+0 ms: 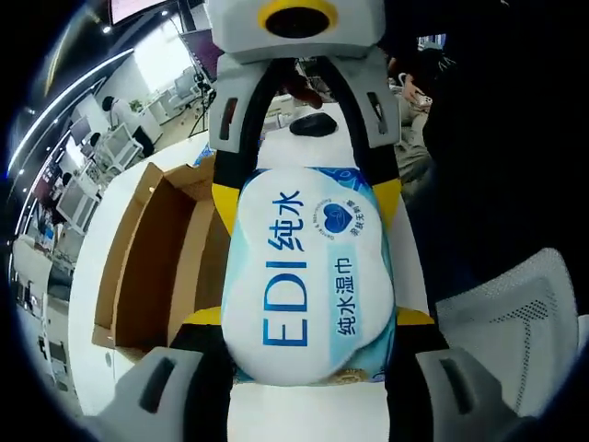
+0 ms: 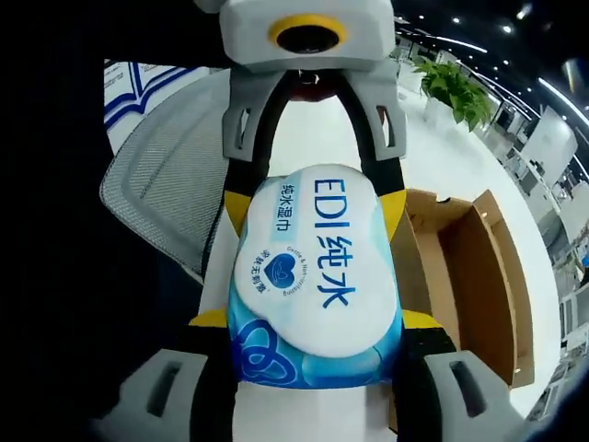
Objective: Operate the shoe box by opening the lid, removing the specified soft item, and placing it in the target area until the item is outside and the box remains undamaged.
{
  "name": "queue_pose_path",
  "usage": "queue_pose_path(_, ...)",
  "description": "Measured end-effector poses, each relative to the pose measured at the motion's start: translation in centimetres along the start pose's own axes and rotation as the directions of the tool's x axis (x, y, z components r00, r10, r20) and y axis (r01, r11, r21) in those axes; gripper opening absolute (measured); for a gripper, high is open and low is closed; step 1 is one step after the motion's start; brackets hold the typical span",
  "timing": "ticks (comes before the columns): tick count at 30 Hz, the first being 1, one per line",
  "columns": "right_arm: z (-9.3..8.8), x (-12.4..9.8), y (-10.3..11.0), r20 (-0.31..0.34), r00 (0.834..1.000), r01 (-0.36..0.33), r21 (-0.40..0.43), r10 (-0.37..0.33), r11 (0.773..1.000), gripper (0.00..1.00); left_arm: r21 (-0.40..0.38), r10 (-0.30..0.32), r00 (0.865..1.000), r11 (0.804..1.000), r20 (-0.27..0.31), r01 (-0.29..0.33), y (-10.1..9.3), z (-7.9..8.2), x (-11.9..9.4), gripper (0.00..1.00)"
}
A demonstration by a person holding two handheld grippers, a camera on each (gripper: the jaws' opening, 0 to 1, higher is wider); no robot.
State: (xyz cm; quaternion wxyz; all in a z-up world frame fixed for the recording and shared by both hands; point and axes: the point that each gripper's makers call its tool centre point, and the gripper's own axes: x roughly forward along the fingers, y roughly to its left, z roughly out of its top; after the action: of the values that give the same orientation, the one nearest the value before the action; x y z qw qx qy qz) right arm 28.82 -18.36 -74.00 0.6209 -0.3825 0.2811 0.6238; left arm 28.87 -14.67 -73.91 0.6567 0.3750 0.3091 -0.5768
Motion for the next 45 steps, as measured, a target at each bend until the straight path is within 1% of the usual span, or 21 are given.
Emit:
queue_pose_path(6,-0.7,2.5,0.5,-0.014,1.000,0.001,0.026,-0.001,1.000,0.66,0.013,-0.024,1.000,1.000,0.004,0.023,-0.4,-2.0,1.7,0.66)
queue_pose_path(14,-1.8,5.3,0.5,-0.035,0.999,-0.025,0.036,0.026,0.999,0.66,-0.007,-0.043,0.999,0.999,0.003,0.043,-0.6,-4.0,3.6,0.66)
queue_pose_path(16,-1.9,5.7,0.4,-0.035,0.999,-0.027,0.040,0.029,0.999,0.66,-0.009,-0.051,0.999,0.999,0.003,0.051,-0.5,-4.5,4.0,0.66)
queue_pose_path(26,-2.6,7.0,0.6,-0.049,0.997,-0.058,0.051,0.061,0.997,0.66,-0.031,-0.075,0.997,0.997,0.019,0.076,-0.7,-5.4,5.1,0.66)
queue_pose_path(30,-2.5,7.0,0.5,-0.043,0.997,-0.067,0.047,0.069,0.997,0.67,-0.047,-0.080,0.996,0.996,0.035,0.082,-0.6,-5.4,5.0,0.66)
queue_pose_path(36,-2.5,7.2,0.5,-0.051,0.995,-0.081,0.045,0.083,0.996,0.68,-0.061,-0.088,0.995,0.994,0.040,0.090,-0.6,-5.5,5.0,0.66)
queue_pose_path(42,-2.6,7.5,0.4,-0.062,0.996,-0.060,0.032,0.062,0.998,0.71,-0.072,-0.087,0.995,0.993,0.049,0.091,-0.6,-5.5,5.0,0.67)
queue_pose_path(45,-2.6,7.4,0.4,-0.052,0.997,-0.055,0.034,0.057,0.998,0.74,-0.072,-0.086,0.995,0.993,0.053,0.089,-0.6,-5.4,5.0,0.67)
